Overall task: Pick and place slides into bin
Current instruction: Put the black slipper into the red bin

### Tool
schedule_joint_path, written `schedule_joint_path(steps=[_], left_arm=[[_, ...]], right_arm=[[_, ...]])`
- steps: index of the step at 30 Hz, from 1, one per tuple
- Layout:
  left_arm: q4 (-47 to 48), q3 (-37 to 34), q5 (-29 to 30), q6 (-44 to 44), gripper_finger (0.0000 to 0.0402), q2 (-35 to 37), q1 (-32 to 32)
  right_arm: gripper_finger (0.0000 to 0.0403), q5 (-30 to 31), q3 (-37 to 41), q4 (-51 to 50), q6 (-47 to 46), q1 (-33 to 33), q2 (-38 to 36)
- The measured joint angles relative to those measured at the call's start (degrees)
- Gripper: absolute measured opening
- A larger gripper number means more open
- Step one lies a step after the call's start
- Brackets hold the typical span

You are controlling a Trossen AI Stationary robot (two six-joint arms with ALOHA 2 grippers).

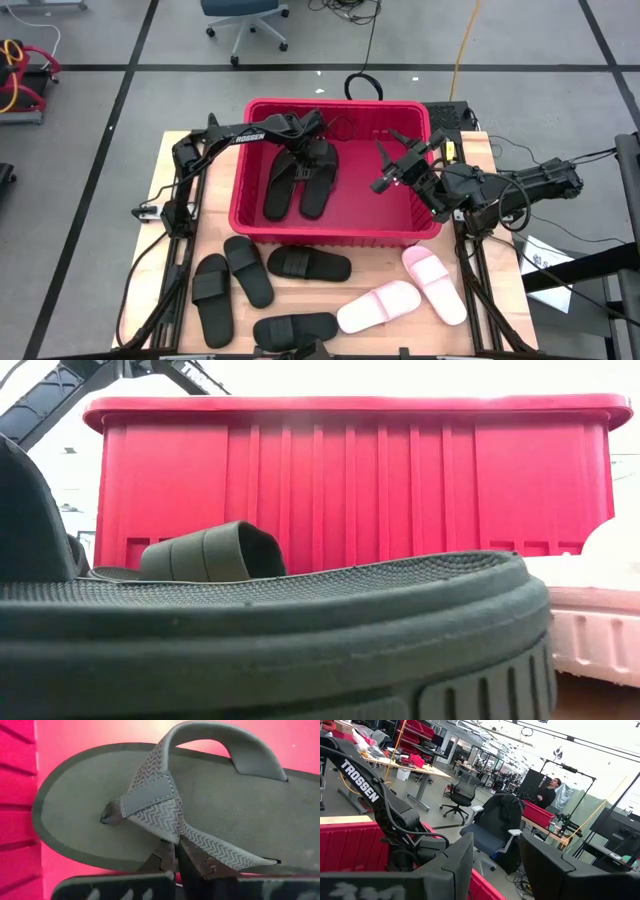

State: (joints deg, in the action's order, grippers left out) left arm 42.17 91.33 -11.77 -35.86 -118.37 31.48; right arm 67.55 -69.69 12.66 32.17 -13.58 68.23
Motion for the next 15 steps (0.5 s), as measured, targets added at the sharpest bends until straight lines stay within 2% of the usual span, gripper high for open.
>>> schedule_joint_path(steps=[8,15], left_arm=[[0.0,0.0,3.0,1.0,0.0027,0.0,-0.5],[0.0,0.0,6.1,4.3,0.0080,0.0,-1.3]], right_arm=[[0.0153,0.0,0.0,0.8,0.0,0.0,0.0],[0.0153,0.0,0.0,0.8,0.0,0.0,0.0]])
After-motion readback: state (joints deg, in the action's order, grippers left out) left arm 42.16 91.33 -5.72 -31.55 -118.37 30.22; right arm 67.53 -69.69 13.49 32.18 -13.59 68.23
